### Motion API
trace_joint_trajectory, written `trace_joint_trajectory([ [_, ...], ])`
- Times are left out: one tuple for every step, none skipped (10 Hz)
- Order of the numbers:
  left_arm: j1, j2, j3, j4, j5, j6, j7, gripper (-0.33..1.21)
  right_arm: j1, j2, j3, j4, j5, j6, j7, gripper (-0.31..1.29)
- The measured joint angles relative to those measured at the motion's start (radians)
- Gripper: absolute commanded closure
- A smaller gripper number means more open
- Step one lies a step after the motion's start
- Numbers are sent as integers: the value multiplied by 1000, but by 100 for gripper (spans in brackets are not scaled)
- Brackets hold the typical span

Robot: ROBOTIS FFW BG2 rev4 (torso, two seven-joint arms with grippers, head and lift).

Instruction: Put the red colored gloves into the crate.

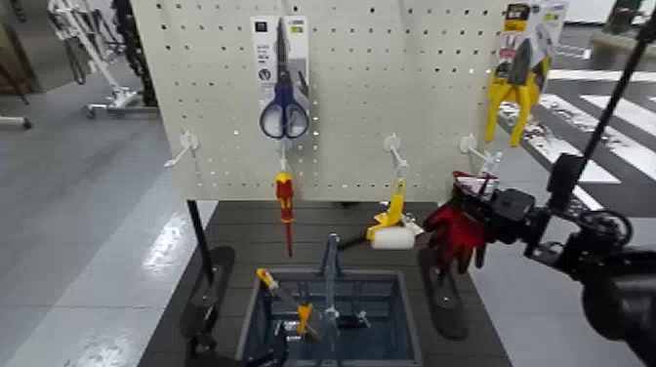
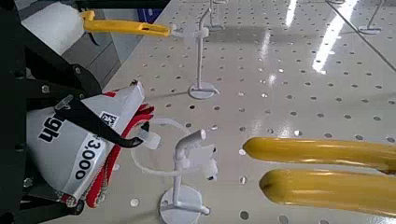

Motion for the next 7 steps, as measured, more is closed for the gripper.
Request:
trace_joint_trajectory([
  [1,0,0,0,0,0,0,9,8,-2,-10,-23,2,6,-3,122],
  [1,0,0,0,0,0,0,9,19,-4,-24,-56,8,18,-6,122],
  [1,0,0,0,1,1,0,9,37,-7,-41,-98,16,37,-10,122],
  [1,0,0,0,2,1,0,9,60,-9,-59,-144,19,58,-16,122],
  [1,0,1,0,3,2,0,9,85,-10,-76,-188,21,78,-22,122],
  [1,0,3,0,4,2,0,9,107,-9,-89,-227,22,97,-25,122],
  [1,0,2,0,6,3,0,9,131,-8,-103,-270,21,120,-27,122],
])
